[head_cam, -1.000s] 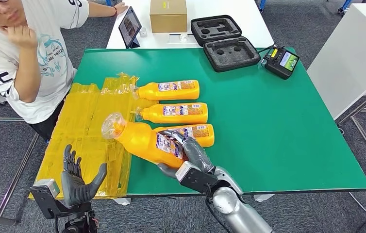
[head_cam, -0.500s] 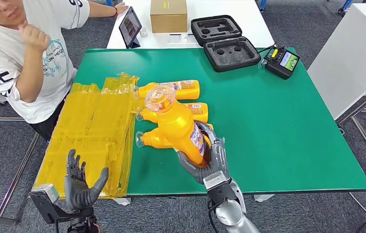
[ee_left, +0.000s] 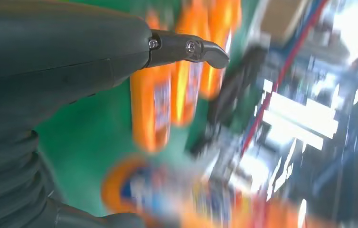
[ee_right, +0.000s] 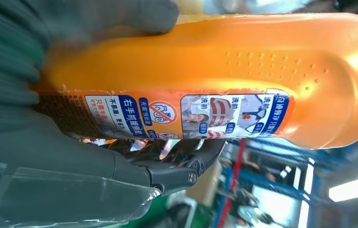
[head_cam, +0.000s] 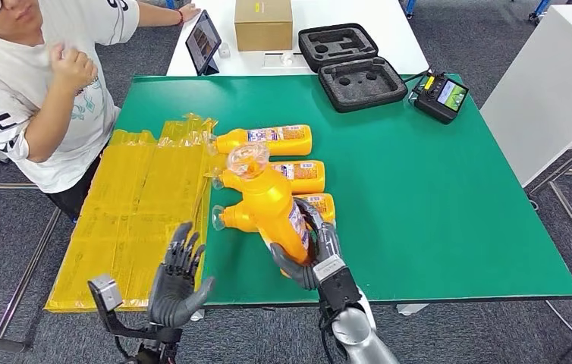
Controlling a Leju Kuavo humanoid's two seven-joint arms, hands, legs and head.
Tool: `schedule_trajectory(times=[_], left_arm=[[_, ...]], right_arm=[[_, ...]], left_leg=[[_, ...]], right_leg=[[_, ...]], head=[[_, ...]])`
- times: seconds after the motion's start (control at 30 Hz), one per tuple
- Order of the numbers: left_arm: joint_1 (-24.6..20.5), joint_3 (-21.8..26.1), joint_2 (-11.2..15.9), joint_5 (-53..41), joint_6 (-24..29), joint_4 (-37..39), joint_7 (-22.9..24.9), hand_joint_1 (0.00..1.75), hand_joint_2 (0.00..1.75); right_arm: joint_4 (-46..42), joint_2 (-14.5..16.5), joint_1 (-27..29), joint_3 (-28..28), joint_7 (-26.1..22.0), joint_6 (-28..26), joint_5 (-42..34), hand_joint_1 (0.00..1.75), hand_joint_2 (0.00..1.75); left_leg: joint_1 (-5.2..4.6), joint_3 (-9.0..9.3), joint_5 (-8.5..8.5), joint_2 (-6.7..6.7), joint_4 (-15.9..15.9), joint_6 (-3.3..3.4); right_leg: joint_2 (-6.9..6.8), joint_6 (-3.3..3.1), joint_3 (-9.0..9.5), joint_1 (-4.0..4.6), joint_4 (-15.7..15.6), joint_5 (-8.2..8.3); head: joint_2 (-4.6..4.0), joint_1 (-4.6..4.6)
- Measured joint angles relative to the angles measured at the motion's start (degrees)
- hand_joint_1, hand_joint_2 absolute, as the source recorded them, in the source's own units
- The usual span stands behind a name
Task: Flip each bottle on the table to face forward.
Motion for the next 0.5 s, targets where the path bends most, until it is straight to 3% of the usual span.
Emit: schedule_trajectory(times=[0.23, 0.5], left_arm=[[-4.17, -5.11, 1.14, 3.27, -2.28, 1.27, 2.92, 0.00, 1.75], [-5.60, -6.22, 2.72, 6.65, -3.68, 4.06, 3.63, 0.00, 1.75]], right_arm=[[11.51, 3.93, -4.46, 1.60, -0.26, 1.77, 1.89, 1.75, 1.75], [19.19, 6.32, -7.63, 4.49, -0.39, 1.94, 4.93, 1.75, 1.75]], left_leg=[[0.01, 0.01, 0.05, 0.00, 0.00, 0.00], [0.01, 0.00, 0.03, 0.01, 0.00, -0.01]], right_leg=[[0.00, 0.01, 0.01, 0.01, 0.02, 0.02], [0.00, 0.01, -0.03, 0.00, 0.02, 0.00]], head=[[0.00, -0.01], [0.00, -0.01]])
